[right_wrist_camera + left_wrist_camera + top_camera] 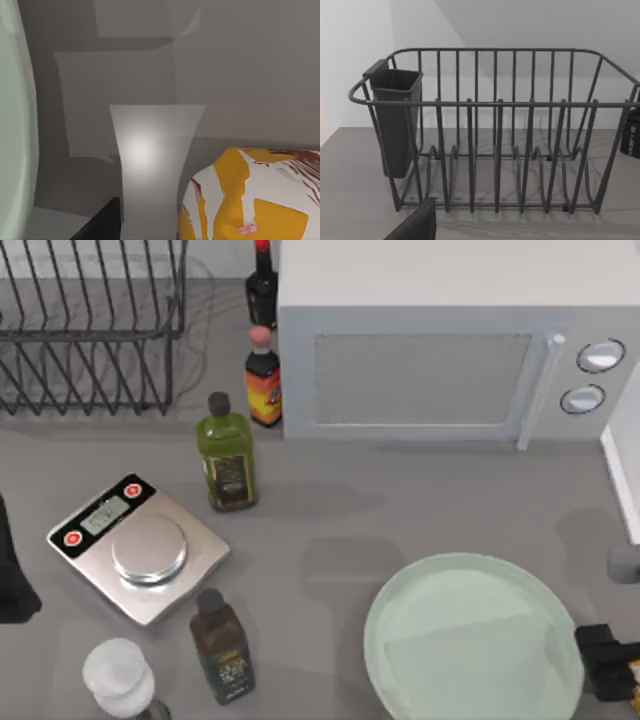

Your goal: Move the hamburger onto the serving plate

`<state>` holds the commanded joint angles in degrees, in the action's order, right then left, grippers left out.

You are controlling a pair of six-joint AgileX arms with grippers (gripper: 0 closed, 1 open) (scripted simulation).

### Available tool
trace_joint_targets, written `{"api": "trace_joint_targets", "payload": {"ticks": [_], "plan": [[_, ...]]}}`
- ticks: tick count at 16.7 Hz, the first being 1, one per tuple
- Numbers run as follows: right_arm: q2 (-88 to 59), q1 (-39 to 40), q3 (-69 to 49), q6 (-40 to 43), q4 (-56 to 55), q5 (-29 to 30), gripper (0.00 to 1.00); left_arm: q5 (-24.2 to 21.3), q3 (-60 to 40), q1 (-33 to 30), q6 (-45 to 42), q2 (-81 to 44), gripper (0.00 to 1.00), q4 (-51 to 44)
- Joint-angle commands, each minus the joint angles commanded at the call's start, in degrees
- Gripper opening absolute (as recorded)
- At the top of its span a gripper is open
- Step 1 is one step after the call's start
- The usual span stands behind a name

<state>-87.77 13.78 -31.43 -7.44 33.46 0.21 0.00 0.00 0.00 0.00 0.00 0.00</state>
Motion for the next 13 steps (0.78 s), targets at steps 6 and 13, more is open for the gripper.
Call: {"api": "trace_joint_targets", "payload": {"ticks": [6, 13], "plan": [[-0.2, 0.01, 0.17, 0.0, -0.29, 0.0, 0.85, 0.0, 0.0, 0.0, 0.0, 0.0, 1.0, 0.0], [-0.2, 0.01, 0.17, 0.0, -0.29, 0.0, 0.32, 0.0, 0.0, 0.0, 0.0, 0.0, 1.0, 0.0]]}}
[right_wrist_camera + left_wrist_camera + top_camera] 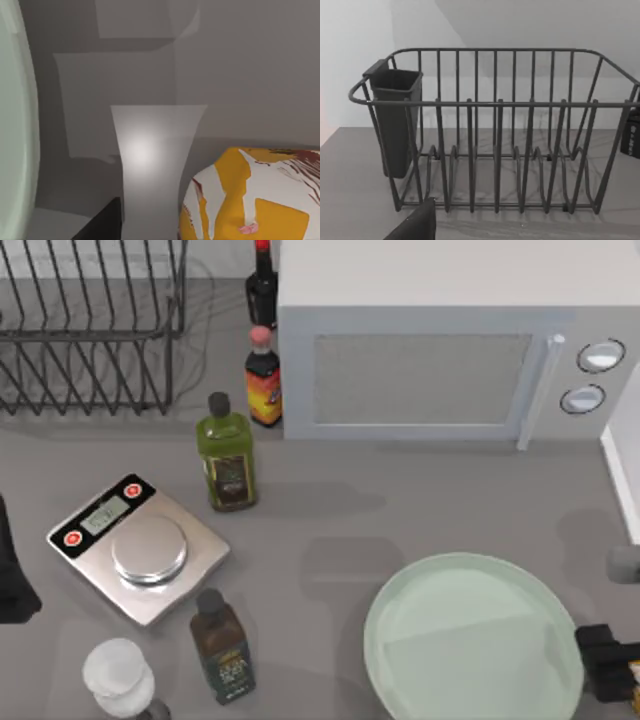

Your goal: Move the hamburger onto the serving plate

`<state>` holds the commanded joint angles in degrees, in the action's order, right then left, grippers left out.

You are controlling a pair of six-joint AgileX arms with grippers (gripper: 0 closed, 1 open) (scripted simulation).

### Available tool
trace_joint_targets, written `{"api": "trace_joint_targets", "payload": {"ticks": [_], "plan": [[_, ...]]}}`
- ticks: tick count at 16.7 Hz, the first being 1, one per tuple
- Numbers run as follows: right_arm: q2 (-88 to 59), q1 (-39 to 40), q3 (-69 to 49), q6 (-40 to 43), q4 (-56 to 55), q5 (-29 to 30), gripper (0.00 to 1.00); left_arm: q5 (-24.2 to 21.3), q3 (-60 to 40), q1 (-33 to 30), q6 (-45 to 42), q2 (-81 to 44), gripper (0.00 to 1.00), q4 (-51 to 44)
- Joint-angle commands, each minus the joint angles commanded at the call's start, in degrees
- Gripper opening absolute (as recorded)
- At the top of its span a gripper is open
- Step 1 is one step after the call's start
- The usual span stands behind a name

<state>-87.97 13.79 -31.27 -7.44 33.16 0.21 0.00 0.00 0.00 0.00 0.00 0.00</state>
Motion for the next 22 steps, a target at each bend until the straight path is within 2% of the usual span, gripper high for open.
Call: {"api": "trace_joint_targets", "payload": {"ticks": [4, 5, 12, 13, 17, 22], "plan": [[0.0, 0.0, 0.0, 0.0, 0.0, 0.0, 0.02, 0.0, 0.0, 0.0, 0.0, 0.0, 1.0, 0.0], [0.0, 0.0, 0.0, 0.0, 0.0, 0.0, 0.0, 0.0, 0.0, 0.0, 0.0, 0.0, 1.0, 0.0], [0.0, 0.0, 0.0, 0.0, 0.0, 0.0, 0.0, 0.0, 0.0, 0.0, 0.0, 0.0, 1.0, 0.0], [4.46, -0.02, -2.48, -0.05, 5.18, 0.05, 0.0, 0.0, 0.0, 0.0, 0.0, 0.0, 1.0, 0.0], [5.73, 0.01, -5.77, -0.03, 9.48, 0.03, 0.0, 0.0, 0.0, 0.0, 0.0, 0.0, 1.0, 0.0], [10.96, -0.17, -14.8, 0.16, 25.68, 0.03, 0.0, 0.0, 0.0, 0.0, 0.0, 0.0, 1.0, 0.0]]}}
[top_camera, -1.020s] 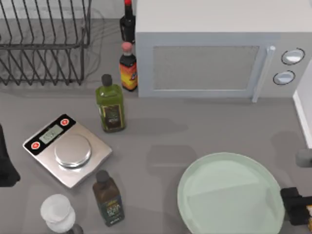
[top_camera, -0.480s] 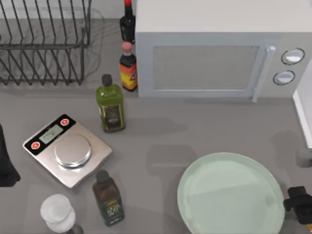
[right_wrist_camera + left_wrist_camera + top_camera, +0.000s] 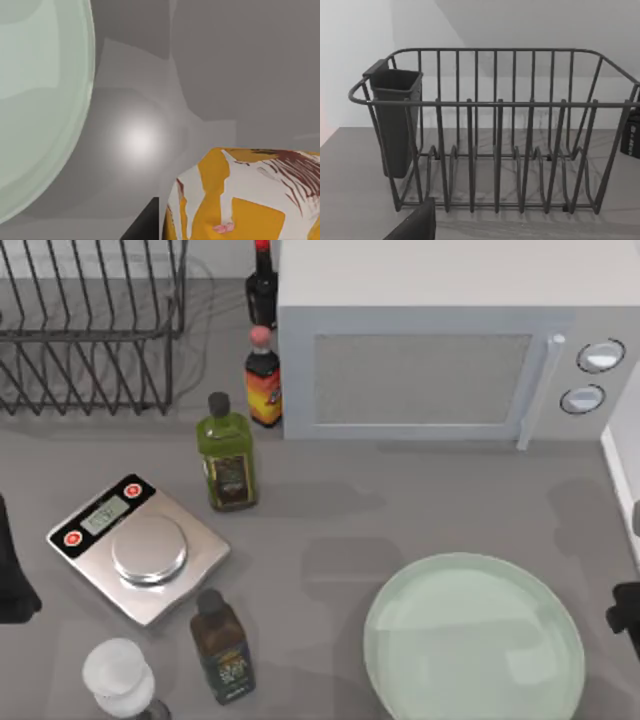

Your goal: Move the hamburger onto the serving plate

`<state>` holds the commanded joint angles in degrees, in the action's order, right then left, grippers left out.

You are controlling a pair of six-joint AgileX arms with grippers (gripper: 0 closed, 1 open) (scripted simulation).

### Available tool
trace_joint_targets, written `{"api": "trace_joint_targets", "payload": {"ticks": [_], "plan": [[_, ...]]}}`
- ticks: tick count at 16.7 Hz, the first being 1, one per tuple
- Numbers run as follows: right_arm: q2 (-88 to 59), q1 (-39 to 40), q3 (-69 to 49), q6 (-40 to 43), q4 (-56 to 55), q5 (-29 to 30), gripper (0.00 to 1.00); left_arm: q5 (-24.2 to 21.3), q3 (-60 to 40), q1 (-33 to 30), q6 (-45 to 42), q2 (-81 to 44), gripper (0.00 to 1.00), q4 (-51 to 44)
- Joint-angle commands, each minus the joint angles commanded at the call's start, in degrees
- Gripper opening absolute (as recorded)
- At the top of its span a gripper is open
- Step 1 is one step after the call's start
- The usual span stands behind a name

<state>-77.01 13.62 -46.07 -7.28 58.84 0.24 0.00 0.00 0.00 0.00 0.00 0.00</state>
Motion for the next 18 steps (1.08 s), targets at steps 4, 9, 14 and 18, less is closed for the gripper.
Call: {"api": "trace_joint_targets", "payload": {"ticks": [4, 9, 14, 18], "plan": [[3.47, -0.13, -4.56, 0.23, 6.41, 0.03, 0.0, 0.0, 0.0, 0.0, 0.0, 0.0, 1.0, 0.0], [3.32, -0.02, -4.47, 0.12, 6.35, 0.0, 0.0, 0.0, 0.0, 0.0, 0.0, 0.0, 1.0, 0.0], [0.34, 2.46, -7.01, 9.02, 7.16, -0.09, 0.0, 0.0, 0.0, 0.0, 0.0, 0.0, 1.0, 0.0], [-4.5, 6.43, -10.71, 27.04, 8.29, -0.24, 0.0, 0.0, 0.0, 0.0, 0.0, 0.0, 1.0, 0.0]]}}
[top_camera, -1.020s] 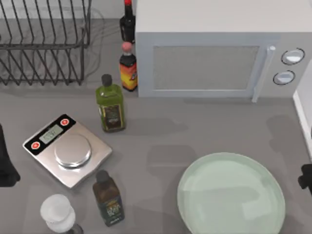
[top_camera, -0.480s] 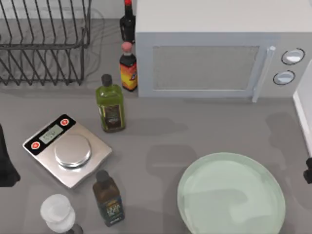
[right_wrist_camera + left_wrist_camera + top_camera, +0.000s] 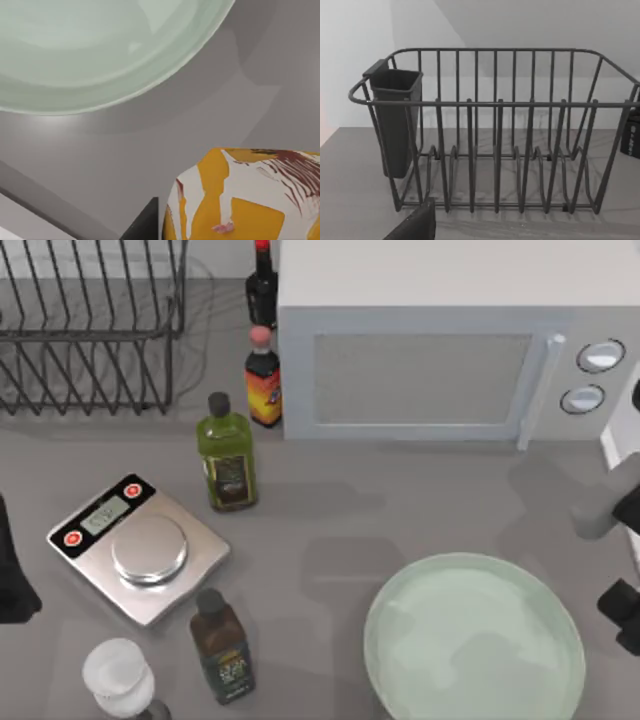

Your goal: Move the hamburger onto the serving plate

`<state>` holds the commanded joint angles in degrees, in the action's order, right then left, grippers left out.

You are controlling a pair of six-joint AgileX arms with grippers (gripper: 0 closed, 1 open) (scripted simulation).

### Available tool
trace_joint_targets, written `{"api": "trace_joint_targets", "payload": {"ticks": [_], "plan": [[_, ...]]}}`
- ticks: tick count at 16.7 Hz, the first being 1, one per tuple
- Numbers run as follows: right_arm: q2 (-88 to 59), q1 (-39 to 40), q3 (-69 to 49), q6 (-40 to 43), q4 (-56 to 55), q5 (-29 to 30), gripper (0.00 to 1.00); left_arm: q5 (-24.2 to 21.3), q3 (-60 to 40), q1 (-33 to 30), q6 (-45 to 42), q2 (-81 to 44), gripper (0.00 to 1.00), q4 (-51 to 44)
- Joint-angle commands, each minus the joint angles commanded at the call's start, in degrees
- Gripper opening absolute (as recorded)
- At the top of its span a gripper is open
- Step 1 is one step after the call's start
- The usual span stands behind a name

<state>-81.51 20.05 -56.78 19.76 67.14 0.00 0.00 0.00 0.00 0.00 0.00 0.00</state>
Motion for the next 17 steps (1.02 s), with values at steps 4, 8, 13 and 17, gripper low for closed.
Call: {"api": "trace_joint_targets", "payload": {"ticks": [4, 8, 13, 17], "plan": [[-5.27, 4.91, -3.26, 26.86, 0.58, -0.29, 0.0, 0.0, 0.0, 0.0, 0.0, 0.0, 1.0, 0.0], [-10.31, 10.14, -5.99, 56.95, 0.71, -0.71, 0.0, 0.0, 0.0, 0.0, 0.0, 0.0, 1.0, 0.0], [-15.05, 16.34, -9.2, 90.18, -0.37, -1.12, 0.0, 0.0, 0.0, 0.0, 0.0, 0.0, 1.0, 0.0], [-15.93, 19.6, -10.6, 108.36, -2.65, -1.14, 0.0, 0.0, 0.0, 0.0, 0.0, 0.0, 1.0, 0.0]]}}
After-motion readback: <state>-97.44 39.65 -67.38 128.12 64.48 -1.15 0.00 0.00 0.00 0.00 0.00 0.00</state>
